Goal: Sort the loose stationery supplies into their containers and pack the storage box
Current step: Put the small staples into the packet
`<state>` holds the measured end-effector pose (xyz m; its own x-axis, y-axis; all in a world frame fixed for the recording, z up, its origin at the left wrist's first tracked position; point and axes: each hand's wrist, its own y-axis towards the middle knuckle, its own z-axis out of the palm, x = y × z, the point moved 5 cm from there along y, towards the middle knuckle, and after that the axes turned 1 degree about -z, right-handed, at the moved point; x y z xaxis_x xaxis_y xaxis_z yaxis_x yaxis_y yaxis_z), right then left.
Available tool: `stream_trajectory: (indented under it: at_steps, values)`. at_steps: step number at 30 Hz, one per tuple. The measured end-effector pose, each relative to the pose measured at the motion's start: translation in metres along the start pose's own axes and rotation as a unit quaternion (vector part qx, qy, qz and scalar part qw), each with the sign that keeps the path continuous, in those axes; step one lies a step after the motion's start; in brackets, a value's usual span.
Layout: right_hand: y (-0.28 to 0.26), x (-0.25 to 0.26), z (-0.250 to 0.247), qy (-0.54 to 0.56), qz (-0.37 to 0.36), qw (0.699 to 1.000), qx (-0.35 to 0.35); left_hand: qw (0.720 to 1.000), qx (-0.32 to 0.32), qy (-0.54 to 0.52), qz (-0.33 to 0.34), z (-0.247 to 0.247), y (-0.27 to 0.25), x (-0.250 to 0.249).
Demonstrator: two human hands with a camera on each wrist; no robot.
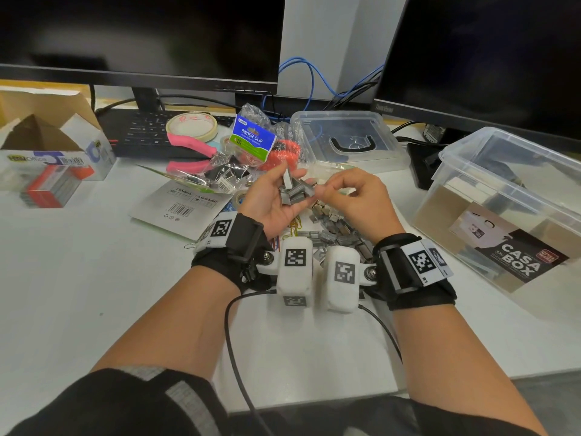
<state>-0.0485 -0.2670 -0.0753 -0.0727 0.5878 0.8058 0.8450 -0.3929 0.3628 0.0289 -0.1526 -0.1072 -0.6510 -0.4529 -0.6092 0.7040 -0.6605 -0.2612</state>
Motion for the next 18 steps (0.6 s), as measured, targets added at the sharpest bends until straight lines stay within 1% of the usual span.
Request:
stream_trajectory:
  at_steps: [3,5,7,11,13,14,18]
  values:
    - [-0.003,0.000,0.001,-0.060,0.027,0.997,0.036,1.000,-0.013,-0.015,0.015,-0.004,0.002,-0.004]
    - [-0.006,0.002,0.004,-0.092,0.032,0.991,0.089,0.999,-0.018,-0.025,0.023,-0.006,0.003,-0.004]
    - [-0.009,0.004,0.010,-0.142,0.046,0.977,0.153,0.999,-0.016,-0.026,0.029,-0.007,0.005,-0.004]
    - [-0.011,0.006,0.017,-0.226,0.055,0.945,0.228,0.999,-0.017,-0.022,0.028,-0.009,0.008,-0.003]
    - [-0.011,0.005,0.018,-0.260,0.059,0.933,0.243,0.999,-0.013,-0.020,0.027,-0.008,0.007,-0.004]
    - [-0.011,0.004,0.018,-0.267,0.063,0.931,0.241,0.999,-0.011,-0.018,0.026,-0.008,0.007,-0.004]
    - [-0.008,-0.001,0.019,-0.249,0.061,0.939,0.229,0.999,-0.014,-0.020,0.021,-0.009,0.008,-0.003]
